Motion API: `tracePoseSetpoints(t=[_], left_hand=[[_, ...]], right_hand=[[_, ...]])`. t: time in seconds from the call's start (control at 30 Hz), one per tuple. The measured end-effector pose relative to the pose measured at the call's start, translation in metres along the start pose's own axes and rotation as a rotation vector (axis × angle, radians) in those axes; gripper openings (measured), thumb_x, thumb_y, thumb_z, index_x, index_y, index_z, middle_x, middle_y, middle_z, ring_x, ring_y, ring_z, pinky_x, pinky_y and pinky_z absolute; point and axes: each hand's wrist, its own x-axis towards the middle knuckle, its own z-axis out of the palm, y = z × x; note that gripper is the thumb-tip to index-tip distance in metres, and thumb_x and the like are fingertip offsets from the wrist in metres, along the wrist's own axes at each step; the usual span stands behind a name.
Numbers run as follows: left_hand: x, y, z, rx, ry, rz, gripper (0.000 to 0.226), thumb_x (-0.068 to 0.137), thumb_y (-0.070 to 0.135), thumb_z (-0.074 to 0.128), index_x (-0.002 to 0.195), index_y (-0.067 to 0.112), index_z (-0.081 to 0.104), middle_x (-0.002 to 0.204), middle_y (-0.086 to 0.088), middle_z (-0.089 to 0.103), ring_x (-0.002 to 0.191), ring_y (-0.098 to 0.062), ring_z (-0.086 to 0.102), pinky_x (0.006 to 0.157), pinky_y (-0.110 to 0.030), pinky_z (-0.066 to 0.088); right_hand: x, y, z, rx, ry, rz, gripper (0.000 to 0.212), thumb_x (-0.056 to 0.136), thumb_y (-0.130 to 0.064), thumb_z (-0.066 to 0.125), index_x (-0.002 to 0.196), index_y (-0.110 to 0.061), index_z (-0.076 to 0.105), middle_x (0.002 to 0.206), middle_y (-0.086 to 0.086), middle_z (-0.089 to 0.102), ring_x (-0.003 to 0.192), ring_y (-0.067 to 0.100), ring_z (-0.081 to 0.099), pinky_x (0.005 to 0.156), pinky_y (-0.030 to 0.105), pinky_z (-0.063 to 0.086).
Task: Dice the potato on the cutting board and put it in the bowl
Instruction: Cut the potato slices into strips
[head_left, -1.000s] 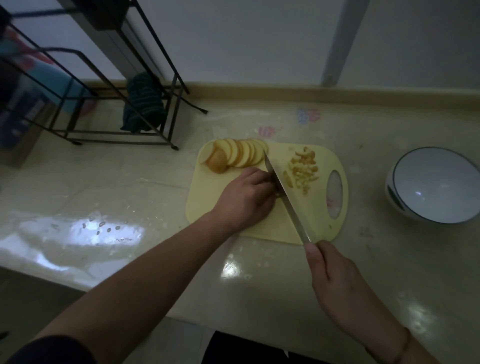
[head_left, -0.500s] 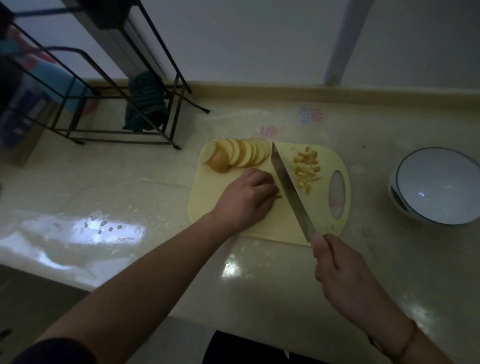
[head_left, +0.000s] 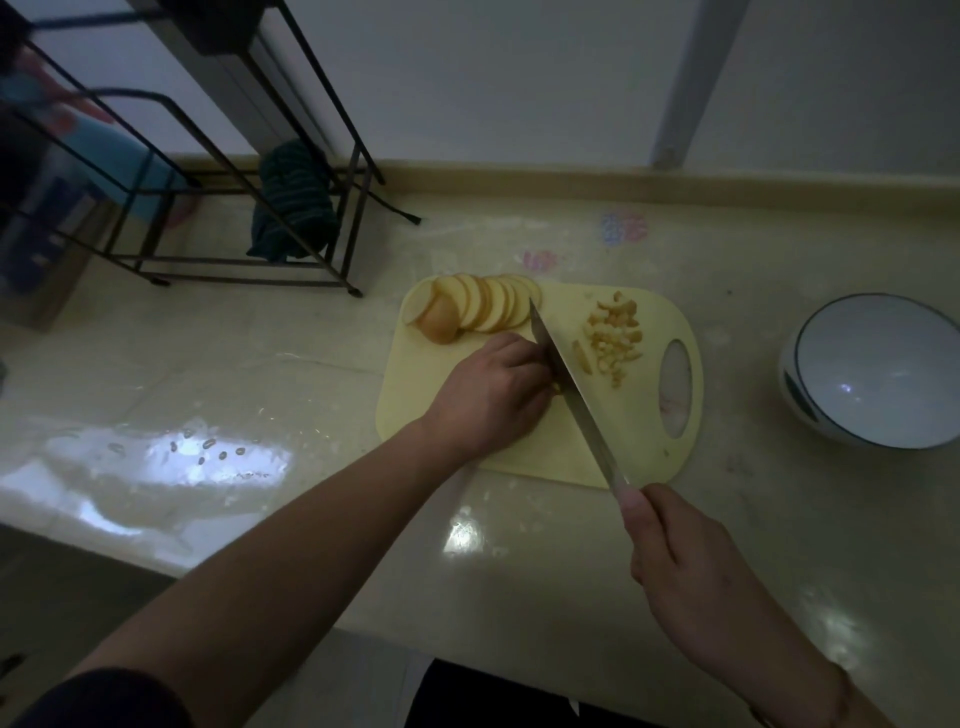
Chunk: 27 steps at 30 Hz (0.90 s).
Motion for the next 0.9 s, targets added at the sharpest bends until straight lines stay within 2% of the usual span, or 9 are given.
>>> tracePoseSetpoints(t=[0.1,0.4,0.57,0.67,0.8,0.9], left_hand=[[0.001,-0.002,-0.001,0.002,-0.007,0.004,0.017,0.088,0.016,0.067,0.098,0.005,0.076,0.099,-0.011,0.069,0.091,-0.032,0.062,0.076,-0.04,0.053],[0.001,-0.003,-0.001,-0.022,0.018,0.037,0.015,0.088,0.013,0.068,0.096,0.005,0.077,0.098,-0.011,0.07,0.09,-0.031,0.064,0.079,-0.037,0.052],[-0.001,-0.004,0.001,-0.046,0.044,0.044,0.011,0.089,0.01,0.07,0.095,0.004,0.077,0.098,-0.011,0.07,0.089,-0.031,0.065,0.079,-0.039,0.052],[-0.003,-0.006,0.002,-0.045,0.069,0.06,0.012,0.09,0.011,0.07,0.095,0.004,0.078,0.099,-0.012,0.07,0.089,-0.03,0.065,0.079,-0.038,0.051],[-0.006,-0.008,0.003,-0.041,0.086,0.066,0.01,0.09,0.011,0.072,0.095,0.005,0.078,0.098,-0.011,0.069,0.09,-0.029,0.064,0.077,-0.037,0.052],[-0.007,-0.009,0.003,-0.041,0.107,0.085,0.008,0.087,0.008,0.074,0.092,0.003,0.078,0.097,-0.013,0.069,0.09,-0.031,0.064,0.076,-0.039,0.053]], right_hand=[[-0.003,0.001,-0.001,-0.007,-0.018,-0.011,0.039,0.094,-0.051,0.034,0.074,-0.022,0.052,0.065,-0.004,0.062,0.058,0.009,0.058,0.062,0.035,0.046],[0.0,0.004,0.001,-0.01,-0.035,-0.002,0.043,0.092,-0.053,0.03,0.074,-0.021,0.052,0.059,0.002,0.058,0.058,0.009,0.057,0.062,0.034,0.045],[0.016,0.003,0.005,-0.043,-0.038,0.004,0.048,0.092,-0.053,0.026,0.073,-0.016,0.049,0.061,0.004,0.055,0.061,0.009,0.055,0.06,0.027,0.041],[0.016,0.003,0.005,-0.039,-0.029,-0.004,0.048,0.092,-0.054,0.026,0.073,-0.016,0.049,0.061,0.004,0.055,0.06,0.01,0.054,0.061,0.029,0.042],[0.017,0.007,-0.001,-0.022,-0.008,-0.023,0.054,0.089,-0.058,0.025,0.071,-0.013,0.05,0.057,0.006,0.053,0.056,0.013,0.053,0.061,0.04,0.044],[0.017,0.005,-0.002,-0.008,-0.018,-0.015,0.057,0.088,-0.059,0.026,0.073,-0.011,0.051,0.057,0.005,0.053,0.055,0.011,0.052,0.058,0.037,0.042]])
